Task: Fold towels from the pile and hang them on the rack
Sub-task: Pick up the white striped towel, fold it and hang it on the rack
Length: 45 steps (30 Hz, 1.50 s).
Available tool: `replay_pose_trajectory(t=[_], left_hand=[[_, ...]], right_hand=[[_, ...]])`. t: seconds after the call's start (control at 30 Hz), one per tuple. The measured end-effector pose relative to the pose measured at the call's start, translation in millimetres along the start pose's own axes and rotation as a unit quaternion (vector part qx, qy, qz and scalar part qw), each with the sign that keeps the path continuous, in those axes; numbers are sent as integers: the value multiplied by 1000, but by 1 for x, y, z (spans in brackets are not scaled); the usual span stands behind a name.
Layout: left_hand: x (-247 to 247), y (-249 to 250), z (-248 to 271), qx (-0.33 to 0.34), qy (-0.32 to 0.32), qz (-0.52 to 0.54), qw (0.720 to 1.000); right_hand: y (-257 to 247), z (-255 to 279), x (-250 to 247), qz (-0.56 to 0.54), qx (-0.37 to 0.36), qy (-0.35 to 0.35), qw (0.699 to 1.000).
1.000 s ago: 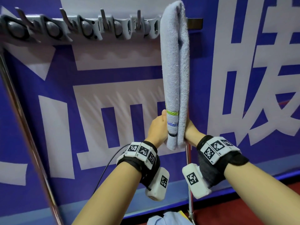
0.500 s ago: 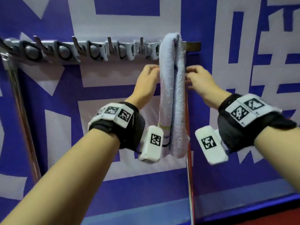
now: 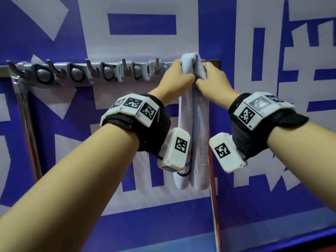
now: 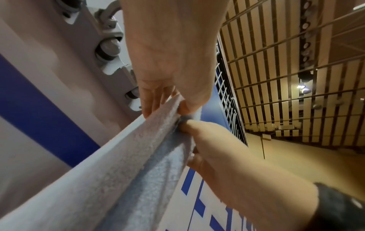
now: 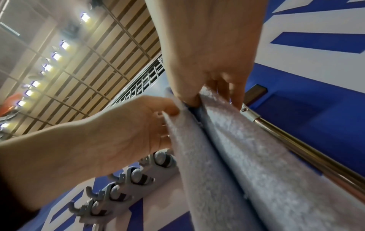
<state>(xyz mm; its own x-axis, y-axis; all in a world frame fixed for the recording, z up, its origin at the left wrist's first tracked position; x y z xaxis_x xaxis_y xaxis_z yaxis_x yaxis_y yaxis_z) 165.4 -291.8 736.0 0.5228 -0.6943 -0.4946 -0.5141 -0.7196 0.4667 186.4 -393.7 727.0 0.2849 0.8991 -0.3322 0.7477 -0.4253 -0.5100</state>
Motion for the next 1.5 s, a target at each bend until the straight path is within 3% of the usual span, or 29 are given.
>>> replay_pose_trajectory(t=[0.1, 0.23, 0.43, 0.63, 0.93, 1.3, 1.5], left_hand=[[-12, 4, 0, 33, 48, -83, 995], [-22, 4, 0, 54, 88, -104, 989], [-19, 8, -1, 48, 86, -116, 988], [-22, 14, 3, 53, 84, -121, 988], [-19, 7, 1, 16, 55, -116, 992], [-6, -6, 18, -39, -10, 23, 999], [-2, -19, 29, -62, -31, 43, 997]], right_hand=[[5, -9, -11, 17, 6, 31, 999], [8, -16, -20, 6, 14, 49, 999], [-17, -18, -12, -7, -8, 38, 999], [-44, -20, -10, 121, -64, 47, 989], [-53, -22, 1, 161, -80, -2, 984], [-55, -12, -6, 100, -44, -14, 994], [-45, -4, -20, -24, 11, 27, 999]])
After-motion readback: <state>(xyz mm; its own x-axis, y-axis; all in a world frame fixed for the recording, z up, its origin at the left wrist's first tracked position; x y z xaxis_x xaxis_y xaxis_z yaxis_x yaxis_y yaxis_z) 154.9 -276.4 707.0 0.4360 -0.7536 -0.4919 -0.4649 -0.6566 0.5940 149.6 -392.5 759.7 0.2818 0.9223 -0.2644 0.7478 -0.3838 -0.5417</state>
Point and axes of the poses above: each hand's wrist, its own z-axis away from the middle knuckle, its own x-axis out of the palm, y = z × x, the point moved 10 cm from there along -z, towards the middle knuckle, and after that the axes turned 6 degrees about -z, right-handed, at the moved point
